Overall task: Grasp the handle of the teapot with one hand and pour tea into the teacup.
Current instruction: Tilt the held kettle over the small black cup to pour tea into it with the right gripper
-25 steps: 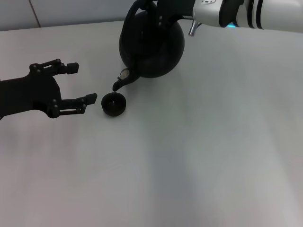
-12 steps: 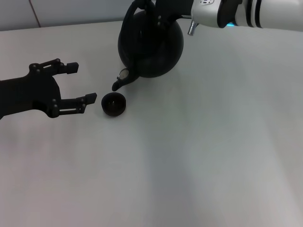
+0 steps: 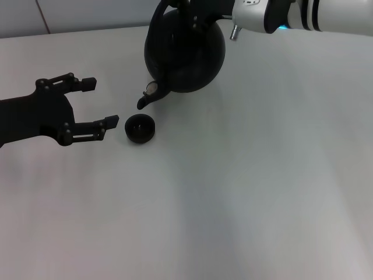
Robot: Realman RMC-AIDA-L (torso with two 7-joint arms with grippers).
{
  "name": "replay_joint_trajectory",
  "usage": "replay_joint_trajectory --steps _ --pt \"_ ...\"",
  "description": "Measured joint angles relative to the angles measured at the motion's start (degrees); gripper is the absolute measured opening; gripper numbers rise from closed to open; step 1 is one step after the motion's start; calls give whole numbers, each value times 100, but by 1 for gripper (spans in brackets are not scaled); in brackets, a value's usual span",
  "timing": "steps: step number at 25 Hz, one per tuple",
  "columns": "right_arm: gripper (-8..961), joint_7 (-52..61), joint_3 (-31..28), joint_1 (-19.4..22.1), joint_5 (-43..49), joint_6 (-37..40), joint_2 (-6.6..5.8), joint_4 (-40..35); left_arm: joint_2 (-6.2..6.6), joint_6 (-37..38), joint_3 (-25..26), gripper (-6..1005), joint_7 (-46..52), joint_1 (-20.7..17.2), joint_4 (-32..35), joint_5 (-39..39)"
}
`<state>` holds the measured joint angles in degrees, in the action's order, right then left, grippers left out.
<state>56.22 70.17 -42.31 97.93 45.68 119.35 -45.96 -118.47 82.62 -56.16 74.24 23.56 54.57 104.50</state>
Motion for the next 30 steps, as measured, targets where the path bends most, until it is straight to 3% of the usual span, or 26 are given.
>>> replay_joint_trajectory --steps 30 --pt "91 -6 424 -64 226 -394 0 -157 -9 -1 22 860 -148 -19 -9 -18"
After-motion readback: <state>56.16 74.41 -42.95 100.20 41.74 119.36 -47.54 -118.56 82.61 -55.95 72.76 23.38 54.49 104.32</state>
